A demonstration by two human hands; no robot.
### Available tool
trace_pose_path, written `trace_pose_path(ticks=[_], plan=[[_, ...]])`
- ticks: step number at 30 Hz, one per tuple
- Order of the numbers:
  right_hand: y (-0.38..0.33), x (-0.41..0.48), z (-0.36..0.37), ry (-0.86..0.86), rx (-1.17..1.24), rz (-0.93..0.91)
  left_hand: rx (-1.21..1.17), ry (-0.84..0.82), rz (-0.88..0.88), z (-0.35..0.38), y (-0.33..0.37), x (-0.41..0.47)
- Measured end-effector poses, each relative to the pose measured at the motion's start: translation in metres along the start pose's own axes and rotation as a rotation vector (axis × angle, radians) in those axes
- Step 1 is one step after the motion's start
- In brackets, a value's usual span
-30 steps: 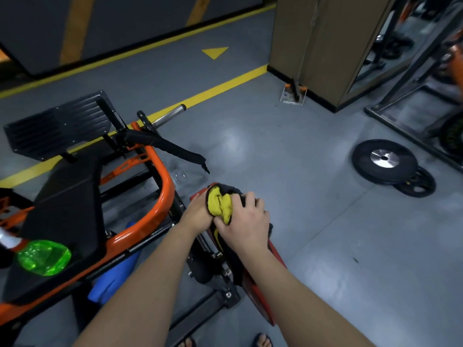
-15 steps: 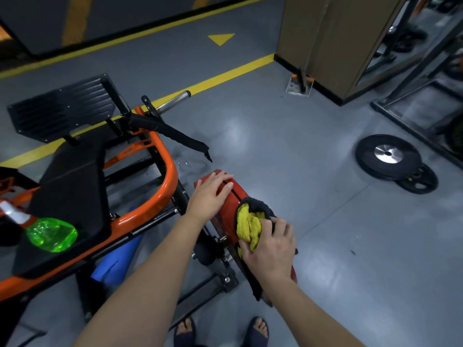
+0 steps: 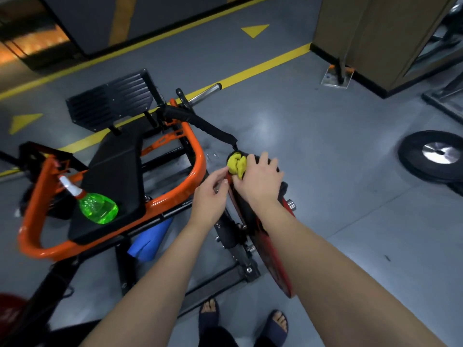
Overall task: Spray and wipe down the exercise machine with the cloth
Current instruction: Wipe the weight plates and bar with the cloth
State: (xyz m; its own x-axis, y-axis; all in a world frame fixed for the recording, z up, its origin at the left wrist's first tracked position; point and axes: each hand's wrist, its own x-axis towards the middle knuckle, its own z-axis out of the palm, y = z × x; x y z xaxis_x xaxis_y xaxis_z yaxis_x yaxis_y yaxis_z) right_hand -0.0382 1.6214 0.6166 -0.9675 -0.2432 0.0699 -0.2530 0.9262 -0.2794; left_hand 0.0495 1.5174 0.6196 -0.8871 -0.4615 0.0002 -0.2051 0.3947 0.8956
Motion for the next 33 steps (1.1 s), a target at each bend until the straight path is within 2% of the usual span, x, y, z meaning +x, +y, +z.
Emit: trace_pose_path(ticks=[2, 5, 8, 10, 12, 16, 20, 22, 25, 28, 33], plan=[[0.006, -0.008, -0.002, -0.013, 0.017, -0.051, 0.011, 0.01, -0.038, 0.001, 0.003, 0.0], [0.039, -0.057, -0.001, 0.137, 0.076, -0.06, 0.028, -0.017, -0.026, 0.01, 0.009, 0.01], [0.077, -0.099, 0.007, 0.211, 0.109, -0.089, 0.1, -0.162, -0.027, 0.025, 0.015, 0.024], [0.079, -0.097, 0.008, 0.227, 0.047, -0.085, 0.253, -0.313, -0.007, 0.035, 0.013, 0.027], [0.067, -0.079, 0.008, 0.244, -0.004, -0.071, 0.274, -0.394, -0.025, 0.039, 0.008, 0.027], [0.034, -0.03, 0.007, 0.176, -0.016, -0.013, 0.238, -0.159, -0.095, 0.028, -0.006, 0.026], [0.022, -0.019, 0.002, 0.098, 0.033, -0.034, 0.273, -0.223, -0.072, 0.019, -0.017, 0.025], [0.039, -0.042, 0.002, 0.143, 0.102, -0.052, 0.229, -0.267, -0.085, 0.022, -0.02, 0.032], [0.073, -0.091, 0.007, 0.22, 0.161, -0.082, 0.272, -0.363, -0.014, 0.04, -0.023, 0.038], [0.089, -0.106, 0.011, 0.246, 0.115, -0.101, 0.347, -0.342, 0.034, 0.051, -0.021, 0.033], [0.054, -0.066, 0.004, 0.169, 0.007, 0.001, 0.413, -0.42, 0.024, 0.043, -0.021, 0.04]])
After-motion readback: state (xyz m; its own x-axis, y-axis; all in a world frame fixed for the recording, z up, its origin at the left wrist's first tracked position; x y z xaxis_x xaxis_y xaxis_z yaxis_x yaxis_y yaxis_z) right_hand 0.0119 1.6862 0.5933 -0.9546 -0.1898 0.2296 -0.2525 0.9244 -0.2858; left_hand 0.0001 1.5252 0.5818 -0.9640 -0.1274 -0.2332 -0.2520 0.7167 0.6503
